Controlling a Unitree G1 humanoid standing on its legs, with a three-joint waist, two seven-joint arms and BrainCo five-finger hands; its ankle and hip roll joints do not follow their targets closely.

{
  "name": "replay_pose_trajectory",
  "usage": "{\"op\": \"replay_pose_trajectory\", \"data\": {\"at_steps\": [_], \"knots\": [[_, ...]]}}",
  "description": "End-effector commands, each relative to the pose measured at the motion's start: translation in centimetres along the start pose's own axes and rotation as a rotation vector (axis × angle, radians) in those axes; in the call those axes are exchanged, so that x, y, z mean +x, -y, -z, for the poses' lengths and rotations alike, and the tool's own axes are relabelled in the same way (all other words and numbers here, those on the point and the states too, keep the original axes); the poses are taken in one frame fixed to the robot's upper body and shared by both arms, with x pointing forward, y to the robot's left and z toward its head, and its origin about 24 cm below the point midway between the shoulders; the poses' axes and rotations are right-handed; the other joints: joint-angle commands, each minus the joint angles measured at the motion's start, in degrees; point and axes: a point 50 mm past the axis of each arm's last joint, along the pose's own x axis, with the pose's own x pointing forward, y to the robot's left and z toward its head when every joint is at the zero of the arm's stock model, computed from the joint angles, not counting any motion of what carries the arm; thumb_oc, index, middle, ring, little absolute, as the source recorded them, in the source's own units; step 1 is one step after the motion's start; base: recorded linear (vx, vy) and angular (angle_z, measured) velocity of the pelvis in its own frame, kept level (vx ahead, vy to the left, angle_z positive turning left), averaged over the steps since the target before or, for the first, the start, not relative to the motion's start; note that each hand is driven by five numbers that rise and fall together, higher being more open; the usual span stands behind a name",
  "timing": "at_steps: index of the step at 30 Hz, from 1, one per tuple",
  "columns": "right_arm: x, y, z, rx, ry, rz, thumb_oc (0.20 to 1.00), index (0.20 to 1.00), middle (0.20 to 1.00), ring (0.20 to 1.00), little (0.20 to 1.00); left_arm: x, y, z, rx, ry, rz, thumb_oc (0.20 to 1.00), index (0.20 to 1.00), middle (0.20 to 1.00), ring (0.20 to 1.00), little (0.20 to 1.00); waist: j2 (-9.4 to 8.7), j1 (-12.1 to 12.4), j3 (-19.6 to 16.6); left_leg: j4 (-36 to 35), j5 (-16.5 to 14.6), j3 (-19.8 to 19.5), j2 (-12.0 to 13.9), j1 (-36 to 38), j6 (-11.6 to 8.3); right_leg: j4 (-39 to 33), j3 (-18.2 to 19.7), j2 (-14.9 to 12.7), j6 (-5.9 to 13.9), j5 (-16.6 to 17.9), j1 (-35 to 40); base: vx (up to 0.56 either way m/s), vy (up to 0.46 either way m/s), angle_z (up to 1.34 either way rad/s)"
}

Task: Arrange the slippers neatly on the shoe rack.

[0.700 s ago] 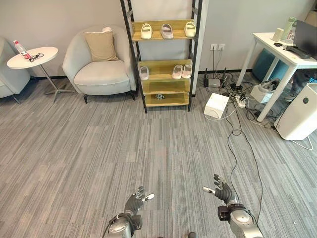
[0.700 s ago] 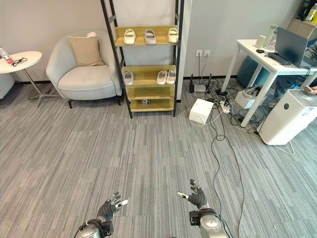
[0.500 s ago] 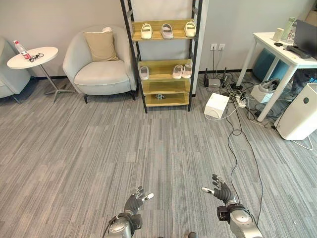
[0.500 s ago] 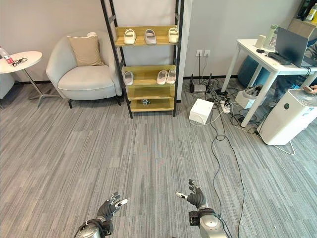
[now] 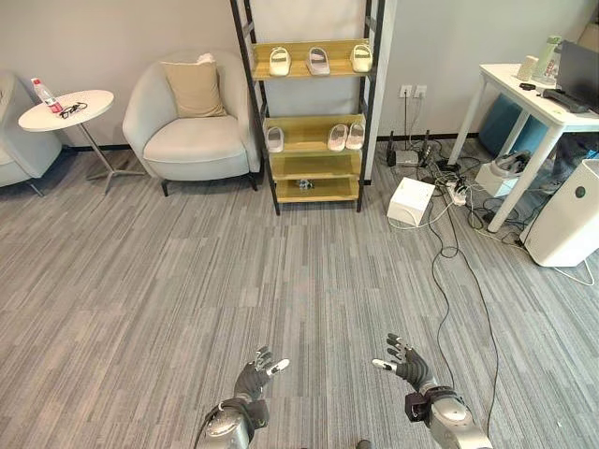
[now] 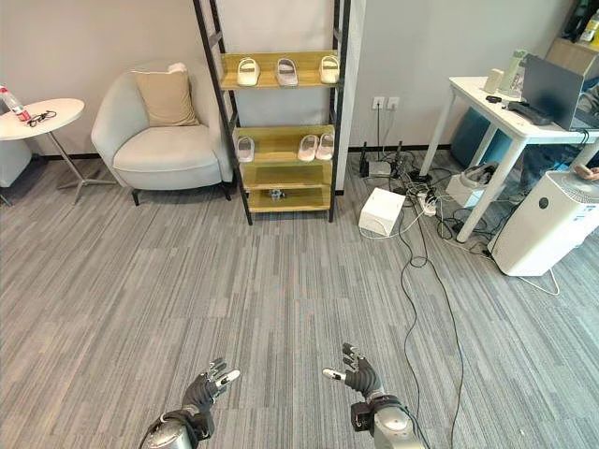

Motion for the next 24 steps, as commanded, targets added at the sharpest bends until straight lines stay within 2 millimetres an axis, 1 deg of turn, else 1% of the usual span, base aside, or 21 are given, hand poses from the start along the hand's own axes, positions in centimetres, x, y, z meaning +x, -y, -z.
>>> {"op": "replay_pose_trajectory", "data": {"at_steps": [1, 5, 8, 9, 11, 12, 14, 15, 16, 17, 18, 19, 20, 21, 22, 23, 24], "knots": [[0.7, -0.8, -2.2, 0.010, 0.088, -0.036, 1.000, 1.000, 1.000, 1.000, 1.000, 1.3, 0.6, -2.8, 0.019, 0.092, 0.025, 1.000, 1.000, 1.000, 1.000, 1.000, -2.88, 1.06, -1.03, -0.48, -2.56, -4.99, -0.39, -2.69, -1.64, 0.07, -1.12, -4.62, 4.00, -1.16, -0.43, -0.03, 0.042, 0.00], [1.0, -0.5, -2.5, -0.003, 0.092, -0.029, 1.000, 1.000, 1.000, 1.000, 1.000, 1.3, 0.5, -3.1, 0.017, 0.104, 0.012, 1.000, 1.000, 1.000, 1.000, 1.000, -3.27, 1.25, -0.10, -0.48, -2.37, -4.82, -0.67, -3.67, -1.35, 0.07, -0.91, -4.85, 4.39, -0.46, -1.72, -0.04, 0.061, -0.01], [1.1, -0.3, -2.9, -0.002, 0.106, -0.013, 1.000, 1.000, 1.000, 1.000, 1.000, 1.4, 0.2, -3.6, 0.000, 0.122, -0.010, 1.000, 1.000, 1.000, 1.000, 1.000, -3.67, 1.41, 0.55, -0.48, -2.69, -4.62, -1.32, -4.04, -0.64, 0.07, -0.72, -5.65, 4.94, 0.11, -2.03, -0.02, 0.121, -0.02], [1.2, -0.1, -3.2, -0.008, 0.115, -0.008, 1.000, 1.000, 1.000, 1.000, 1.000, 1.5, 0.1, -3.8, 0.009, 0.124, -0.015, 1.000, 1.000, 1.000, 1.000, 1.000, -3.74, 1.19, 1.23, -0.48, -2.92, -4.63, -1.83, -3.72, 0.20, 2.33, -0.36, -6.30, 5.07, -0.08, -2.79, -0.04, 0.199, -0.01], [1.3, 0.1, -4.0, -0.022, 0.140, -0.002, 1.000, 1.000, 1.000, 1.000, 1.000, 1.6, 0.0, -4.6, 0.017, 0.148, -0.023, 1.000, 1.000, 1.000, 1.000, 1.000, -3.47, 1.05, 2.36, -0.48, -3.06, -4.28, -2.23, -3.82, 1.15, 9.04, 0.46, -7.01, 5.85, -0.97, -6.78, -0.07, 0.202, -0.05], [1.4, 0.0, -4.3, -0.029, 0.149, -0.003, 1.000, 1.000, 1.000, 1.000, 1.000, 1.7, -0.3, -4.7, 0.014, 0.150, -0.033, 1.000, 1.000, 1.000, 1.000, 1.000, -3.43, 1.06, 3.08, -0.48, -3.41, -3.45, -2.47, -3.46, 1.64, 12.65, 0.68, -7.63, 6.76, -0.65, -8.78, -0.05, 0.163, -0.11], [1.6, 0.0, -4.8, -0.056, 0.166, 0.008, 1.000, 1.000, 1.000, 1.000, 1.000, 1.7, -0.7, -4.9, -0.003, 0.158, -0.050, 1.000, 1.000, 1.000, 1.000, 1.000, -3.43, 1.09, 4.32, -0.48, -3.60, -2.66, -2.78, -2.75, 2.06, 17.67, 0.93, -8.26, 7.45, 1.89, -11.60, 0.03, 0.116, -0.31], [1.6, 0.0, -5.1, -0.046, 0.181, 0.009, 1.000, 1.000, 1.000, 1.000, 1.000, 1.6, -1.1, -5.2, -0.057, 0.171, -0.059, 1.000, 1.000, 1.000, 1.000, 1.000, -3.37, 1.06, 4.72, -0.48, -3.89, -2.61, -2.49, -2.21, 1.80, 17.91, 0.54, -8.03, 7.00, 2.58, -13.60, 0.07, 0.051, -0.44], [1.6, 0.0, -5.1, -0.046, 0.181, 0.009, 1.000, 1.000, 1.000, 1.000, 1.000, 1.6, -1.1, -5.2, -0.058, 0.171, -0.059, 1.000, 1.000, 1.000, 1.000, 1.000, -3.33, 1.04, 4.74, -0.48, -3.93, -2.63, -2.44, -2.16, 1.78, 17.91, 0.50, -7.99, 6.98, 2.55, -13.54, 0.16, 0.011, -0.37], [1.6, 0.3, -5.3, -0.041, 0.187, 0.018, 1.000, 1.000, 1.000, 1.000, 1.000, 1.6, -1.3, -5.4, -0.063, 0.180, -0.059, 1.000, 1.000, 1.000, 1.000, 1.000, -3.26, 0.57, 4.93, -0.48, -4.32, -2.87, -2.35, -1.66, 1.47, 14.35, -0.30, -7.48, 6.60, 2.86, -14.51, 0.10, -0.010, -0.15], [1.6, 0.3, -5.3, -0.041, 0.187, 0.018, 1.000, 1.000, 1.000, 1.000, 1.000, 1.6, -1.3, -5.4, -0.063, 0.180, -0.059, 1.000, 1.000, 1.000, 1.000, 1.000, -3.25, 0.56, 4.95, -0.48, -4.32, -2.88, -2.34, -1.65, 1.47, 14.34, -0.31, -7.48, 6.60, 2.86, -14.48, 0.16, -0.027, -0.07], [1.6, 0.5, -5.5, -0.040, 0.192, 0.023, 1.000, 1.000, 1.000, 1.000, 1.000, 1.7, -1.4, -5.6, -0.065, 0.182, -0.061, 1.000, 1.000, 1.000, 1.000, 1.000, -3.35, 0.21, 5.18, -0.48, -4.62, -3.01, -2.27, -1.37, 1.22, 12.47, -0.51, -7.00, 6.47, 3.40, -15.59, 0.19, -0.061, 0.04], [1.6, 0.8, -5.3, -0.049, 0.179, 0.036, 1.000, 1.000, 1.000, 1.000, 1.000, 1.9, -1.4, -5.9, -0.052, 0.183, -0.055, 1.000, 1.000, 1.000, 1.000, 1.000, -3.90, -0.59, 5.26, -0.48, -5.44, -3.61, -2.58, -0.60, 0.92, 8.32, -1.36, -6.38, 6.70, 5.12, -16.86, 0.20, -0.062, 0.04], [1.6, 0.8, -5.3, -0.050, 0.179, 0.036, 1.000, 1.000, 1.000, 1.000, 1.000, 1.9, -1.4, -5.9, -0.053, 0.183, -0.055, 1.000, 1.000, 1.000, 1.000, 1.000, -3.79, -0.67, 5.37, -0.48, -5.51, -3.70, -2.47, -0.46, 0.89, 8.15, -1.50, -6.30, 6.68, 5.16, -16.61, 0.30, -0.093, 0.05], [1.6, 0.9, -5.2, -0.051, 0.172, 0.050, 1.000, 1.000, 1.000, 1.000, 1.000, 2.1, -1.3, -6.1, -0.067, 0.179, -0.050, 1.000, 1.000, 1.000, 1.000, 1.000, -4.23, -1.29, 5.14, -0.48, -6.49, -4.22, -2.52, 0.63, 0.58, 5.93, -2.83, -5.75, 6.90, 6.33, -17.01, 0.17, -0.051, 0.18], [1.6, 0.9, -5.2, -0.052, 0.172, 0.051, 1.000, 1.000, 1.000, 1.000, 1.000, 2.1, -1.3, -6.1, -0.067, 0.179, -0.050, 1.000, 1.000, 1.000, 1.000, 1.000, -4.16, -1.37, 5.22, -0.48, -6.53, -4.30, -2.45, 0.72, 0.57, 5.85, -2.94, -5.71, 6.89, 6.33, -16.85, 0.26, -0.087, 0.34], [1.6, 0.9, -5.1, -0.047, 0.168, 0.056, 1.000, 1.000, 1.000, 1.000, 1.000, 2.1, -1.3, -6.1, -0.079, 0.180, -0.049, 1.000, 1.000, 1.000, 1.000, 1.000, -4.40, -1.58, 4.91, -0.48, -7.20, -4.41, -2.35, 1.36, 0.29, 5.77, -3.28, -5.48, 6.75, 6.19, -16.50, 0.21, -0.084, 0.57]]}}
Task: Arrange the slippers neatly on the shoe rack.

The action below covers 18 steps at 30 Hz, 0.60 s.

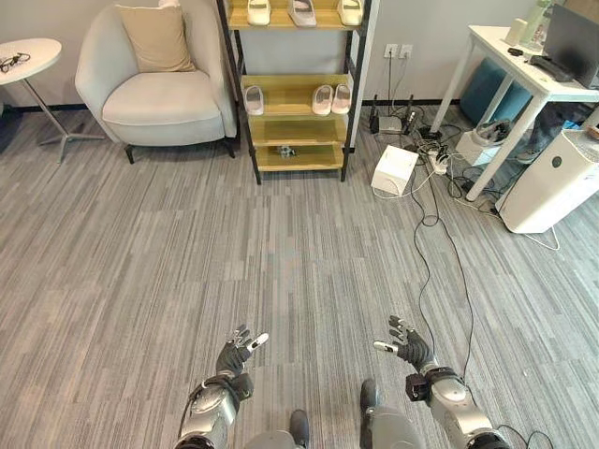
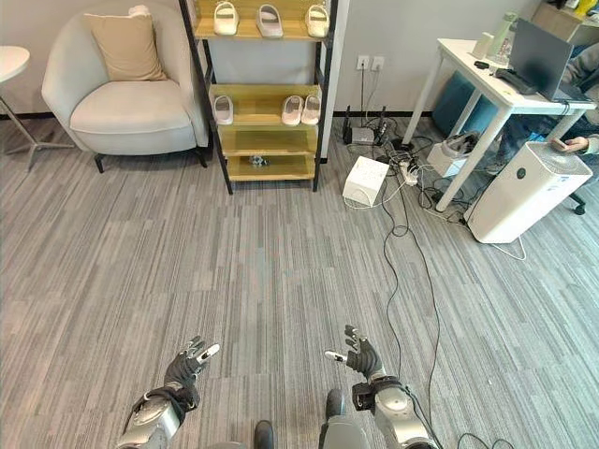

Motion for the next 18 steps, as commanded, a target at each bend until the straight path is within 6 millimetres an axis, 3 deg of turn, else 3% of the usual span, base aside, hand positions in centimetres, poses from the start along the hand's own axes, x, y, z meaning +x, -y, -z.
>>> {"op": "replay_pose_trajectory", "data": {"at_steps": [1, 2, 4, 5, 7, 9, 11, 12, 14, 17, 18], "knots": [[0.3, 0.7, -2.2, -0.008, 0.106, 0.032, 1.000, 1.000, 1.000, 1.000, 1.000, 0.6, 1.6, -1.6, -0.047, 0.074, 0.065, 1.000, 1.000, 1.000, 1.000, 1.000, -0.37, -0.32, -2.62, -0.38, -7.62, -5.99, 0.15, 4.77, -2.74, -3.46, -2.46, 2.66, -0.98, 8.92, 2.62, 0.27, -0.112, 0.47], [0.2, 0.7, -2.1, -0.008, 0.103, 0.032, 1.000, 1.000, 1.000, 1.000, 1.000, 0.5, 1.7, -1.4, -0.057, 0.070, 0.065, 1.000, 1.000, 1.000, 1.000, 1.000, -0.33, -0.30, -2.87, -0.38, -7.76, -5.90, 0.46, 5.15, -2.85, -3.71, -2.90, 2.95, -1.42, 8.91, 3.25, 0.34, -0.188, 0.40], [0.1, 1.2, -2.5, -0.009, 0.120, 0.040, 1.000, 1.000, 1.000, 1.000, 1.000, 0.6, 2.0, -1.5, -0.116, 0.075, 0.063, 1.000, 1.000, 1.000, 1.000, 1.000, 0.23, -0.68, -4.15, 0.41, -7.51, -6.08, 3.42, 6.34, -4.88, -3.28, -4.36, 4.31, -3.05, 6.64, 5.18, 0.44, -0.291, 0.26], [0.1, 1.3, -2.7, -0.011, 0.127, 0.038, 1.000, 1.000, 1.000, 1.000, 1.000, 0.7, 2.3, -1.5, -0.146, 0.077, 0.068, 1.000, 1.000, 1.000, 1.000, 1.000, 0.43, -0.89, -4.24, 5.25, -6.37, -6.19, 4.14, 5.08, -6.03, -2.87, -4.91, 4.69, -4.06, 5.30, 6.49, 0.47, -0.291, 0.45], [0.0, 1.8, -3.3, -0.021, 0.145, 0.041, 1.000, 1.000, 1.000, 1.000, 1.000, 0.8, 2.9, -2.1, -0.167, 0.095, 0.081, 1.000, 1.000, 1.000, 1.000, 1.000, -0.35, -0.21, -2.46, 19.91, -0.38, -7.07, 2.13, -2.32, -8.55, -2.85, -5.23, 4.31, -5.74, 3.61, 9.71, 0.33, -0.159, 0.23], [-0.1, 2.1, -3.2, -0.018, 0.143, 0.050, 1.000, 1.000, 1.000, 1.000, 1.000, 0.8, 3.2, -1.9, -0.129, 0.086, 0.089, 1.000, 1.000, 1.000, 1.000, 1.000, -1.13, 0.02, -2.09, 16.29, -1.87, -4.39, 3.16, -5.89, -7.40, -3.49, -5.41, 2.82, -5.16, 2.94, 11.29, 0.18, 0.016, -0.23], [-0.1, 2.1, -3.2, -0.018, 0.143, 0.051, 1.000, 1.000, 1.000, 1.000, 1.000, 0.8, 3.2, -1.9, -0.129, 0.086, 0.089, 1.000, 1.000, 1.000, 1.000, 1.000, -1.13, 0.05, -2.05, 16.28, -1.87, -4.37, 3.17, -5.83, -7.40, -3.50, -5.38, 2.83, -5.16, 2.94, 11.33, 0.24, 0.092, -0.15], [-0.2, 1.8, -2.5, -0.011, 0.116, 0.044, 1.000, 1.000, 1.000, 1.000, 1.000, 0.8, 3.3, -1.3, -0.090, 0.064, 0.091, 1.000, 1.000, 1.000, 1.000, 1.000, -1.34, 1.49, -2.78, 4.47, 2.73, -1.01, 7.56, -10.95, -7.40, -5.53, -5.00, 2.09, -4.07, 1.32, 14.87, 0.57, 0.284, 0.04], [-0.3, 1.6, -2.0, -0.027, 0.098, 0.030, 1.000, 1.000, 1.000, 1.000, 1.000, 0.9, 3.4, -1.2, -0.087, 0.058, 0.089, 1.000, 1.000, 1.000, 1.000, 1.000, -1.31, 2.29, -2.76, -0.15, 5.89, 1.16, 9.94, -13.64, -8.53, -6.83, -4.85, 1.43, -3.44, 0.33, 17.47, 0.51, 0.315, 0.12], [-0.3, 1.1, -1.7, -0.043, 0.083, 0.011, 1.000, 1.000, 1.000, 1.000, 1.000, 0.8, 3.4, -1.0, -0.083, 0.052, 0.086, 1.000, 1.000, 1.000, 1.000, 1.000, -0.99, 2.48, -4.28, 0.23, 5.23, 1.01, 8.31, -11.63, -7.50, -6.62, -4.30, -0.03, -2.32, -0.33, 18.71, 0.31, 0.307, -0.23], [-0.4, 0.7, -1.3, -0.023, 0.072, 0.004, 1.000, 1.000, 1.000, 1.000, 1.000, 0.7, 3.1, -0.9, -0.076, 0.050, 0.085, 1.000, 1.000, 1.000, 1.000, 1.000, -1.53, 2.81, -5.02, 0.52, 3.73, 1.79, 6.85, -10.60, -6.36, -5.48, -3.43, -2.03, -1.31, -0.47, 18.90, 0.33, 0.426, -0.12]]}}
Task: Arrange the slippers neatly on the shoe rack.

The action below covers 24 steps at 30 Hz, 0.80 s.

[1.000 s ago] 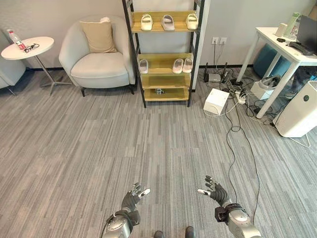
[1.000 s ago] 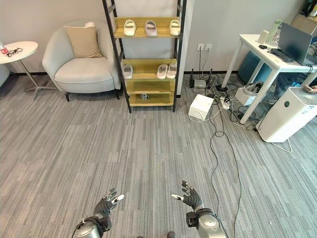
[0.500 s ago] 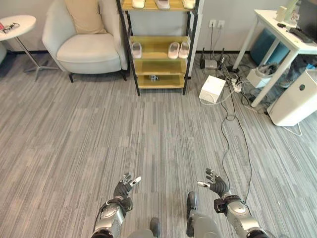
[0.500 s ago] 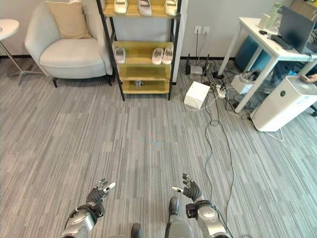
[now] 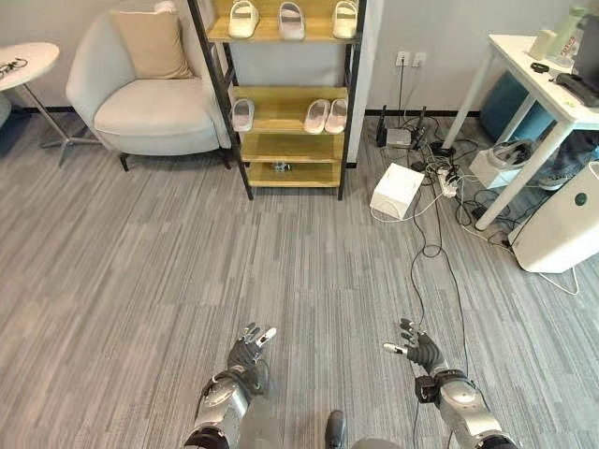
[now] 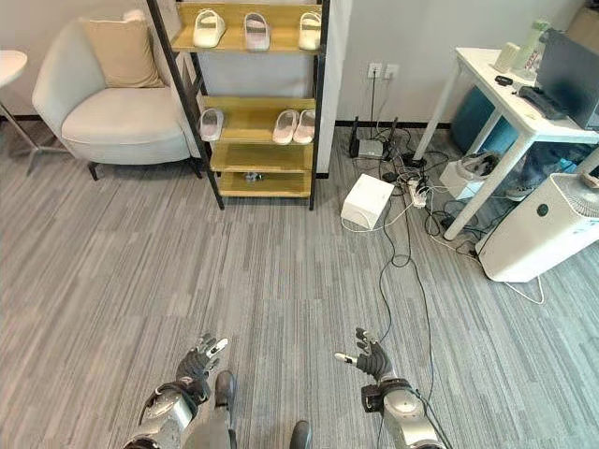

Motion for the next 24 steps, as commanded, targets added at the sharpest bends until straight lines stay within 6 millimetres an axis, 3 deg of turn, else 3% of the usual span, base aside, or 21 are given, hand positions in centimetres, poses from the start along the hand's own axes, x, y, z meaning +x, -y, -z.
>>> {"op": "replay_pose_trajectory", "data": {"at_steps": [1, 3, 4, 5, 6, 8, 11, 13, 15, 17, 18, 20, 21, 24], "knots": [[0.1, -1.0, -2.1, 0.024, 0.111, -0.039, 1.000, 1.000, 1.000, 1.000, 1.000, 0.4, 1.0, -1.8, 0.048, 0.083, 0.059, 1.000, 1.000, 1.000, 1.000, 1.000, -1.32, 1.96, -1.95, 1.17, -1.70, 1.32, -4.69, 3.63, 3.35, 5.25, 3.42, -12.66, 7.80, 1.57, -1.35, 0.27, 0.392, -0.14], [0.2, -1.3, -2.0, 0.032, 0.109, -0.045, 1.000, 1.000, 1.000, 1.000, 1.000, 0.4, 1.0, -1.9, 0.053, 0.085, 0.059, 1.000, 1.000, 1.000, 1.000, 1.000, -1.43, 2.15, -1.70, 1.37, -2.14, 1.49, -5.27, 3.92, 4.02, 7.92, 4.12, -13.28, 7.95, 2.00, -2.56, 0.11, 0.222, -0.22], [0.4, -1.9, -2.4, 0.034, 0.117, -0.060, 1.000, 1.000, 1.000, 1.000, 1.000, 0.4, 0.7, -2.3, 0.059, 0.097, 0.051, 1.000, 1.000, 1.000, 1.000, 1.000, -1.70, 2.57, -0.76, 1.91, -3.41, 1.39, -6.69, 4.76, 5.65, 13.88, 4.99, -14.64, 8.28, 4.80, -5.15, 0.09, 0.188, -0.08], [0.4, -1.9, -2.4, 0.034, 0.117, -0.060, 1.000, 1.000, 1.000, 1.000, 1.000, 0.4, 0.6, -2.3, 0.060, 0.097, 0.051, 1.000, 1.000, 1.000, 1.000, 1.000, -1.75, 2.66, -0.77, 1.95, -3.44, 1.50, -6.74, 4.73, 5.68, 14.03, 5.13, -14.70, 8.33, 4.73, -5.29, 0.17, 0.326, 0.01], [0.4, -2.2, -2.4, 0.041, 0.117, -0.066, 1.000, 1.000, 1.000, 1.000, 1.000, 0.4, 0.4, -2.5, 0.070, 0.101, 0.049, 1.000, 1.000, 1.000, 1.000, 1.000, -1.56, 2.50, 0.21, 2.12, -4.49, 1.60, -7.57, 5.96, 6.95, 20.02, 5.37, -15.14, 7.99, 7.27, -8.14, 0.11, 0.182, 0.06], [0.4, -2.2, -2.4, 0.041, 0.119, -0.066, 1.000, 1.000, 1.000, 1.000, 1.000, 0.4, 0.3, -2.5, 0.079, 0.099, 0.050, 1.000, 1.000, 1.000, 1.000, 1.000, -1.33, 2.49, 0.61, 1.93, -4.75, 1.65, -7.65, 6.72, 7.28, 22.13, 5.17, -15.04, 7.79, 7.75, -9.90, 0.13, 0.141, 0.06], [0.5, -1.9, -2.9, 0.050, 0.138, -0.053, 1.000, 1.000, 1.000, 1.000, 1.000, 0.5, 0.2, -3.0, 0.109, 0.110, 0.053, 1.000, 1.000, 1.000, 1.000, 1.000, -0.72, 1.00, 1.88, 0.22, -6.26, 1.97, -7.09, 10.63, 6.31, 16.12, 1.58, -12.87, 7.35, 6.60, -14.36, 0.27, 0.020, 0.03], [0.5, -1.3, -3.1, 0.052, 0.146, -0.022, 1.000, 1.000, 1.000, 1.000, 1.000, 0.7, 0.7, -3.0, 0.158, 0.101, 0.083, 1.000, 1.000, 1.000, 1.000, 1.000, -1.34, -1.16, 1.94, -0.07, -8.91, 1.02, -7.38, 14.66, 4.95, 5.20, -0.50, -10.67, 8.95, 10.08, -17.27, 0.52, -0.150, -0.06], [0.3, -0.8, -3.1, 0.049, 0.148, -0.002, 1.000, 1.000, 1.000, 1.000, 1.000, 0.7, 1.4, -2.9, 0.188, 0.093, 0.115, 1.000, 1.000, 1.000, 1.000, 1.000, -1.06, -2.44, 1.36, -0.07, -10.66, 0.38, -6.76, 17.57, 3.93, 2.70, -1.50, -10.04, 9.47, 12.02, -17.29, 0.54, -0.238, 0.30], [0.1, -0.7, -2.6, 0.045, 0.138, -0.012, 1.000, 1.000, 1.000, 1.000, 1.000, 0.6, 1.6, -2.3, 0.185, 0.080, 0.121, 1.000, 1.000, 1.000, 1.000, 1.000, -0.42, -3.09, -0.61, 2.95, -10.40, 0.62, -3.72, 19.45, 1.74, 4.52, -2.13, -8.39, 7.27, 9.80, -14.71, 0.59, -0.425, 0.53], [0.0, -0.9, -2.7, 0.048, 0.146, -0.029, 1.000, 1.000, 1.000, 1.000, 1.000, 0.5, 1.6, -2.3, 0.158, 0.082, 0.116, 1.000, 1.000, 1.000, 1.000, 1.000, -0.20, -3.20, -0.85, 8.93, -7.50, -0.23, -1.91, 18.17, 0.50, 4.85, -2.03, -6.82, 5.59, 8.39, -13.20, 0.43, -0.425, 0.24], [0.0, -0.6, -2.9, 0.036, 0.145, -0.037, 1.000, 1.000, 1.000, 1.000, 1.000, 0.6, 1.7, -2.3, 0.121, 0.080, 0.108, 1.000, 1.000, 1.000, 1.000, 1.000, -0.33, -2.49, -0.09, 18.32, -3.99, -4.24, -3.48, 14.92, -0.24, 4.84, -1.59, -5.30, 3.63, 6.69, -11.02, 0.34, -0.321, -0.04], [0.1, -0.5, -2.9, 0.030, 0.142, -0.035, 1.000, 1.000, 1.000, 1.000, 1.000, 0.6, 1.6, -2.1, 0.119, 0.074, 0.100, 1.000, 1.000, 1.000, 1.000, 1.000, -0.81, -2.19, 0.18, 19.65, -3.69, -5.28, -4.35, 12.95, -0.06, 4.63, -1.24, -5.46, 3.45, 6.10, -10.23, 0.28, -0.197, -0.52], [0.1, -0.1, -2.8, 0.037, 0.138, -0.030, 1.000, 1.000, 1.000, 1.000, 1.000, 0.5, 1.2, -1.8, 0.107, 0.066, 0.090, 1.000, 1.000, 1.000, 1.000, 1.000, -1.98, -1.13, 0.50, 15.64, -6.46, -4.40, -5.79, 7.50, 1.53, 4.06, -0.01, -6.10, 3.94, 4.84, -7.81, 0.24, -0.060, -0.48]]}}
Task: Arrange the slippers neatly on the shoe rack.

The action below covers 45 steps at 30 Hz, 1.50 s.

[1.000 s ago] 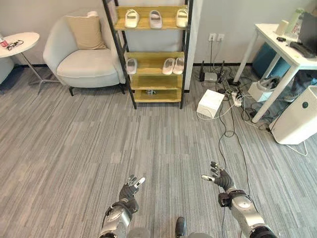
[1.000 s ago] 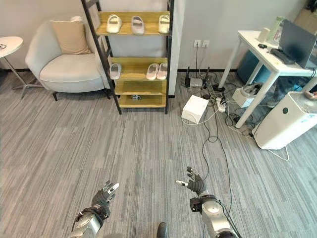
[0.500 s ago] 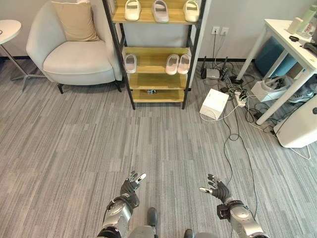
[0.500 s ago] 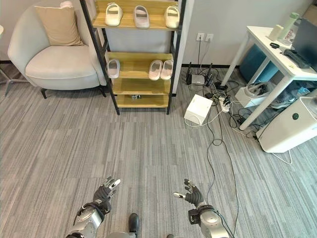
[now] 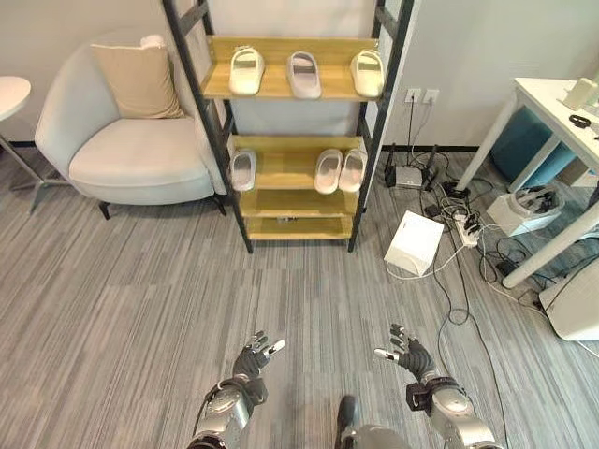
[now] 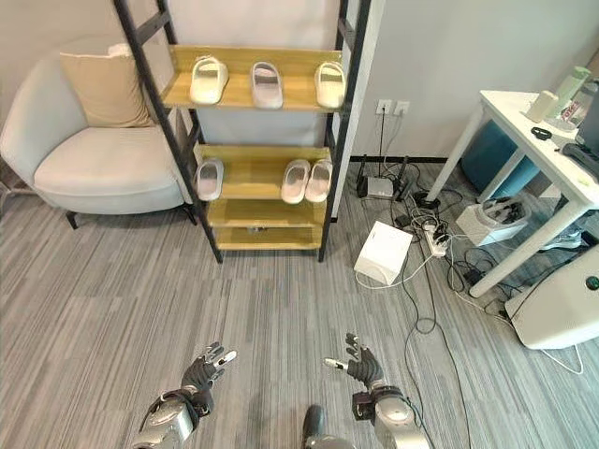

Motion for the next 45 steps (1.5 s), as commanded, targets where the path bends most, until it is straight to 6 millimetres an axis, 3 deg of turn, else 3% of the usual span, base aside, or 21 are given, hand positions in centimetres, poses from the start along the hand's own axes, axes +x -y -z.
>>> {"op": "replay_pose_trajectory", "data": {"at_steps": [1, 4, 8, 10, 12, 14, 17, 19, 20, 23, 25, 27, 29, 30, 34, 45], "knots": [[-0.2, 1.1, -1.2, -0.011, 0.071, 0.007, 1.000, 1.000, 1.000, 1.000, 1.000, 0.8, 0.9, -2.5, 0.008, 0.096, 0.045, 1.000, 1.000, 1.000, 1.000, 1.000, -0.85, 0.17, 2.74, -27.81, 7.58, 3.53, 2.57, 1.32, 2.32, 1.65, 1.07, -4.06, 10.00, -2.72, 1.24, 0.25, 0.034, -0.20], [-0.4, 1.4, -0.7, -0.015, 0.057, 0.015, 1.000, 1.000, 1.000, 1.000, 1.000, 0.7, 0.5, -2.1, -0.001, 0.081, 0.023, 1.000, 1.000, 1.000, 1.000, 1.000, 0.06, 1.75, 2.77, -36.93, 14.64, 5.57, 5.49, -3.26, 1.47, 0.82, 1.70, -3.39, 9.95, -4.34, 4.32, 0.26, 0.077, -0.23], [-0.7, 1.7, -0.3, -0.031, 0.041, 0.017, 1.000, 1.000, 1.000, 1.000, 1.000, 0.6, 0.1, -2.3, -0.022, 0.095, 0.007, 1.000, 1.000, 1.000, 1.000, 1.000, 0.41, 2.35, 3.11, -41.36, 17.07, 8.65, 7.65, -4.71, 0.09, -0.06, 1.71, -4.03, 10.56, -5.62, 7.47, 0.26, 0.160, -0.65], [-0.6, 1.2, 0.2, -0.024, 0.021, 0.004, 1.000, 1.000, 1.000, 1.000, 1.000, 0.4, -0.1, -1.8, -0.048, 0.087, -0.007, 1.000, 1.000, 1.000, 1.000, 1.000, 1.11, 2.75, 1.32, -41.36, 16.47, 8.20, 6.96, -2.68, 0.54, -0.76, 2.03, -5.11, 11.66, -6.49, 9.52, 0.37, 0.335, -0.87], [-0.6, 0.8, 0.4, -0.002, 0.012, 0.006, 1.000, 1.000, 1.000, 1.000, 1.000, 0.3, -0.2, -1.5, -0.048, 0.079, -0.011, 1.000, 1.000, 1.000, 1.000, 1.000, 0.31, 3.39, 0.31, -41.03, 14.51, 9.58, 4.78, -0.84, 2.59, 0.21, 2.88, -8.29, 13.20, -6.61, 9.81, 0.32, 0.483, 0.06], [-0.3, 0.0, 0.5, 0.015, 0.003, -0.007, 1.000, 1.000, 1.000, 1.000, 1.000, 0.3, -0.4, -1.7, -0.041, 0.084, -0.012, 1.000, 1.000, 1.000, 1.000, 1.000, -0.79, 4.38, 0.06, -40.49, 12.28, 10.01, 2.36, 0.27, 4.62, 4.21, 3.71, -11.13, 14.88, -4.50, 7.90, 0.21, 0.447, 0.32], [-0.1, -0.7, 0.0, 0.010, 0.020, -0.028, 1.000, 1.000, 1.000, 1.000, 1.000, 0.4, -0.4, -2.2, -0.010, 0.095, -0.002, 1.000, 1.000, 1.000, 1.000, 1.000, -0.55, 4.39, 0.96, -40.96, 10.67, 9.41, 0.01, 2.57, 6.87, 14.27, 4.40, -13.16, 15.36, -0.03, 3.62, 0.10, 0.309, 0.79], [-0.1, -0.8, -0.2, 0.006, 0.028, -0.035, 1.000, 1.000, 1.000, 1.000, 1.000, 0.5, -0.3, -2.7, 0.016, 0.107, 0.008, 1.000, 1.000, 1.000, 1.000, 1.000, 0.07, 3.60, 1.35, -41.36, 9.88, 8.91, 0.14, 4.15, 6.78, 13.99, 4.31, -11.73, 14.50, -0.24, 0.91, 0.15, 0.086, 0.64], [0.0, -0.8, -0.3, 0.005, 0.035, -0.035, 1.000, 1.000, 1.000, 1.000, 1.000, 0.6, -0.2, -3.0, 0.028, 0.115, 0.012, 1.000, 1.000, 1.000, 1.000, 1.000, 0.41, 3.18, 1.51, -41.36, 9.20, 8.86, 0.54, 5.07, 6.25, 10.13, 2.83, -10.24, 13.94, -1.52, -1.25, 0.18, -0.068, 0.90], [0.0, -0.7, -0.5, -0.002, 0.045, -0.027, 1.000, 1.000, 1.000, 1.000, 1.000, 0.8, 0.4, -3.5, 0.047, 0.125, 0.038, 1.000, 1.000, 1.000, 1.000, 1.000, 0.48, 0.97, 2.36, -41.36, 7.97, 6.54, 0.66, 8.07, 5.30, 3.84, 4.15, -7.52, 14.42, 0.86, -3.94, 0.23, -0.151, 0.25], [-0.3, -0.6, -0.1, -0.004, 0.032, -0.030, 1.000, 1.000, 1.000, 1.000, 1.000, 0.6, 0.5, -2.9, 0.050, 0.110, 0.048, 1.000, 1.000, 1.000, 1.000, 1.000, 0.41, 1.01, 1.46, -41.23, 7.49, 6.37, 1.34, 9.34, 4.61, 1.24, 3.85, -6.81, 13.76, 0.30, -0.88, 0.25, -0.255, 0.97], [-0.5, 0.0, 0.2, -0.010, 0.022, -0.027, 1.000, 1.000, 1.000, 1.000, 1.000, 0.5, 0.8, -3.0, 0.054, 0.120, 0.064, 1.000, 1.000, 1.000, 1.000, 1.000, 0.01, 1.12, 1.62, -34.01, 6.58, 5.01, 3.21, 7.31, 2.60, 1.24, 2.50, -5.19, 11.78, -1.62, 1.68, 0.20, -0.346, 0.83], [-0.4, 0.5, -0.2, -0.017, 0.035, -0.016, 1.000, 1.000, 1.000, 1.000, 1.000, 0.6, 1.2, -3.3, 0.052, 0.134, 0.071, 1.000, 1.000, 1.000, 1.000, 1.000, -0.35, 1.61, 2.75, -29.70, 7.93, 2.04, 2.26, 4.34, 1.77, 1.19, 2.07, -5.00, 10.93, -1.83, 2.17, 0.01, -0.151, 0.27], [-0.4, 1.2, -0.5, -0.025, 0.039, 0.007, 1.000, 1.000, 1.000, 1.000, 1.000, 0.7, 1.6, -3.3, 0.055, 0.132, 0.081, 1.000, 1.000, 1.000, 1.000, 1.000, -0.32, 1.19, 2.45, -34.37, 9.29, 1.69, 3.22, 2.25, 1.89, 0.41, 1.15, -5.02, 11.31, -2.34, 2.74, 0.03, -0.048, -0.15], [-0.3, 1.8, -0.8, -0.016, 0.048, 0.032, 1.000, 1.000, 1.000, 1.000, 1.000, 0.6, 1.7, -2.8, 0.073, 0.115, 0.091, 1.000, 1.000, 1.000, 1.000, 1.000, -0.04, 1.65, 1.93, -36.73, 10.61, 1.07, 2.53, 1.81, 2.30, 0.44, 1.58, -4.95, 11.47, -2.78, 2.96, 0.07, 0.031, -0.19], [-0.4, 0.2, 0.2, -0.011, 0.014, -0.013, 1.000, 1.000, 1.000, 1.000, 1.000, 0.4, 1.0, -2.1, 0.079, 0.091, 0.062, 1.000, 1.000, 1.000, 1.000, 1.000, 0.61, 1.73, 0.71, -41.28, 8.51, 3.77, 1.08, 7.37, 4.23, -0.15, 3.74, -6.34, 12.95, -1.25, 3.55, 0.03, 0.082, -0.21]]}}
